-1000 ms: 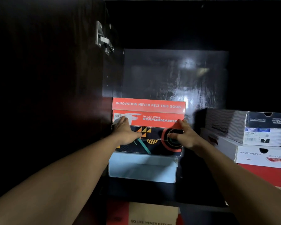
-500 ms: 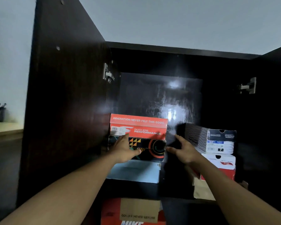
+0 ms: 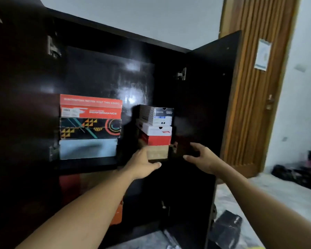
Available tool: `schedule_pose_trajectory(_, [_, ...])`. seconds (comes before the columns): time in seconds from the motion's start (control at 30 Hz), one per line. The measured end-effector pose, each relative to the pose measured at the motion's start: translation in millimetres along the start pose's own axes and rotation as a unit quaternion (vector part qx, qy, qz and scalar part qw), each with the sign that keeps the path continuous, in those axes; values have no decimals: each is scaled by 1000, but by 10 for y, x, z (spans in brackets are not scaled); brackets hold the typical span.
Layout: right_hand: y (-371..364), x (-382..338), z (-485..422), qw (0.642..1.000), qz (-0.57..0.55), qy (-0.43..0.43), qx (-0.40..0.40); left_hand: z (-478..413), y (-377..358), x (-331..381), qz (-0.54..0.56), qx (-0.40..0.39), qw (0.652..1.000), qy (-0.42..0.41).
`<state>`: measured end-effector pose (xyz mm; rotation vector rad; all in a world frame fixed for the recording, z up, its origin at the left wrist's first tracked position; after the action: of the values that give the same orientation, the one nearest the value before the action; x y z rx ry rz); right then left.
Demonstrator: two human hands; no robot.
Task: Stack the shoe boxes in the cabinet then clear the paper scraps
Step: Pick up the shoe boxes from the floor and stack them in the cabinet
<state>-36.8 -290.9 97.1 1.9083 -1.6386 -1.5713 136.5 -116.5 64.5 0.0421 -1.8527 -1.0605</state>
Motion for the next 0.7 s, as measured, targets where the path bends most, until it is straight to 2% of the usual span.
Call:
schedule_pose_trajectory(0.2, [469, 725, 1128, 987, 33, -140, 70, 388, -1308, 580, 15, -144, 988, -59])
schedule_pose_trajectory(0.4, [740, 1551, 1967, 954, 60, -281, 87, 584, -2439, 1004, 0, -256, 960, -116])
schedule_pose_trajectory(0.7, [931, 3112, 2912, 903, 22, -414, 114, 520, -4228, 938, -42, -385, 919, -75])
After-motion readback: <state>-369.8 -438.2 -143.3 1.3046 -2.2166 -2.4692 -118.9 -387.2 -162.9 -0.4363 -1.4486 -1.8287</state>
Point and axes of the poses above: each hand's wrist, its own z-axis away from the middle knuckle, its own y-axis out of the back of the hand, x = y × z, the point moved 3 cm from there along -z, towards the middle knuckle, and after that the axes turned 11 degrees about y, right-handed, at the moved point
